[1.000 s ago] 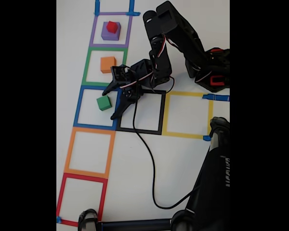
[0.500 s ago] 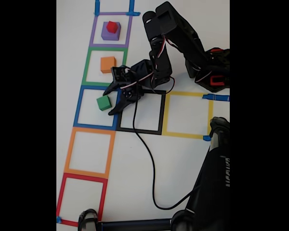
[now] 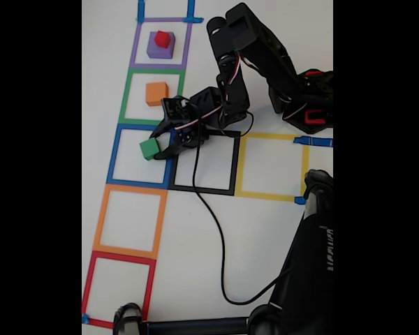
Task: Tower of hanoi
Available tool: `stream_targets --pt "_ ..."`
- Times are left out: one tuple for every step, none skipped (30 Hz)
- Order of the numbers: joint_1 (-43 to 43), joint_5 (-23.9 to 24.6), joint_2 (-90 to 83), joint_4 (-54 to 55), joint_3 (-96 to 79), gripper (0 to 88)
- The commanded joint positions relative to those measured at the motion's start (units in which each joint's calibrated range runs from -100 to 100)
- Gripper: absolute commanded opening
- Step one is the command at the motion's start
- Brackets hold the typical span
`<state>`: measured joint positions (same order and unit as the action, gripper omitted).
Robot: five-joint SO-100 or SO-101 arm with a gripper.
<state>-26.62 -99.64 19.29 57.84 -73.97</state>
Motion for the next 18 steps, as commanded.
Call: stream_targets --pt "-0.9 -0.4 -3.8 -1.9 0.7 5.8" --pt "-0.9 -0.4 -5.4 -2.9 0.6 5.8" --pt "-0.9 -0.4 -7.2 -4.6 0.5 5.7" --pt "-0.8 -0.4 -9.3 -6.6 0.5 5.7" --pt "-0.7 -0.4 -11.9 -9.2 0.6 5.4" --pt "-0.4 -0.4 -14.3 -11.8 0.6 5.3" --pt "-0.2 -0.4 -17.0 -14.5 0.6 5.2" --pt "0.2 -0.4 -20.0 -17.7 0.7 5.1" --pt "0.5 -0.4 -22.7 -20.8 0.7 5.0" --pt "1.0 -0.4 -26.0 -24.3 0.5 5.0" --pt "1.5 -0.4 -29.1 -28.0 0.5 5.0" --pt "2.1 -0.4 -32.6 -32.3 0.4 4.9" --pt "2.8 -0.4 -35.6 -36.1 0.4 4.9" --pt "3.6 -0.4 -39.3 -40.3 0.2 4.9" --pt "4.5 -0.4 -42.6 -44.3 0.1 4.9" --pt "5.4 -0.4 -46.5 -49.0 -0.1 4.9" --pt "6.4 -0.4 -49.8 -53.1 -0.2 4.8" --pt "7.4 -0.4 -53.5 -57.7 -0.1 4.7"
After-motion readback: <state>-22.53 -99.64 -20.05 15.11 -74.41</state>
